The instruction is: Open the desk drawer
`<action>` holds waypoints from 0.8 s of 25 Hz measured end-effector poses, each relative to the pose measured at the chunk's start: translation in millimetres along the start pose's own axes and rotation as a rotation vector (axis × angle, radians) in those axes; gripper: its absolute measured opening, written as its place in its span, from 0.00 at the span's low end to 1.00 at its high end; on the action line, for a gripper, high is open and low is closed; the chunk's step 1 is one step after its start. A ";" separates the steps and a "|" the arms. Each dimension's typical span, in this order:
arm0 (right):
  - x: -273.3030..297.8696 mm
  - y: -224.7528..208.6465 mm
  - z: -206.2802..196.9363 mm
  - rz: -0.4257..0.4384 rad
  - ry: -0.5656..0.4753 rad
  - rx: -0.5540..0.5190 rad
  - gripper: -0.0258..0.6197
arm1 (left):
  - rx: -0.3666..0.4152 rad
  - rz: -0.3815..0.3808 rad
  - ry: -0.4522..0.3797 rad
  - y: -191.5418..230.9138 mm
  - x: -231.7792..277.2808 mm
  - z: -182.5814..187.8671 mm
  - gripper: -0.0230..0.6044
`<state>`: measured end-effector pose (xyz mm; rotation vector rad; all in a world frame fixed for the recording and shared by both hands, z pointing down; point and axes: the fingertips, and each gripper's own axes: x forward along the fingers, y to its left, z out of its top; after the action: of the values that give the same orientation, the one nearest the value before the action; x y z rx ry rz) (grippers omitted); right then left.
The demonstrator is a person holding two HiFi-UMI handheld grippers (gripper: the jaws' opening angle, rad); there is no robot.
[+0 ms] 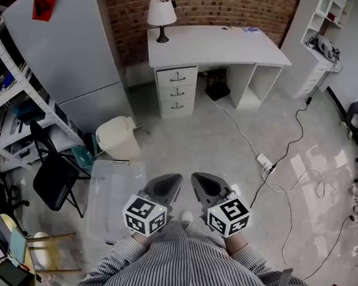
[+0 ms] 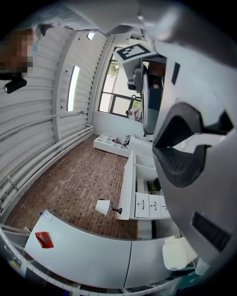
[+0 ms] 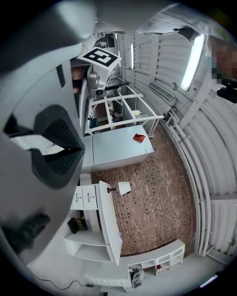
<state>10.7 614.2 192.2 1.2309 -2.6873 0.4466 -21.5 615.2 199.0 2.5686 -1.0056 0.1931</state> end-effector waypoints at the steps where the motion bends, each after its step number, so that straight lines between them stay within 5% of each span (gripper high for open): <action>1: 3.5 -9.8 3.1 0.009 0.001 -0.013 0.06 | -0.013 0.010 -0.009 5.8 11.4 4.0 0.06; 20: 66.4 -126.8 5.4 0.035 0.076 0.074 0.06 | -0.093 0.043 -0.008 70.8 125.1 29.9 0.06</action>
<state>63.5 486.7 230.2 1.1629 -2.6538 0.5901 22.3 477.4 224.6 2.4682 -1.0479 0.1445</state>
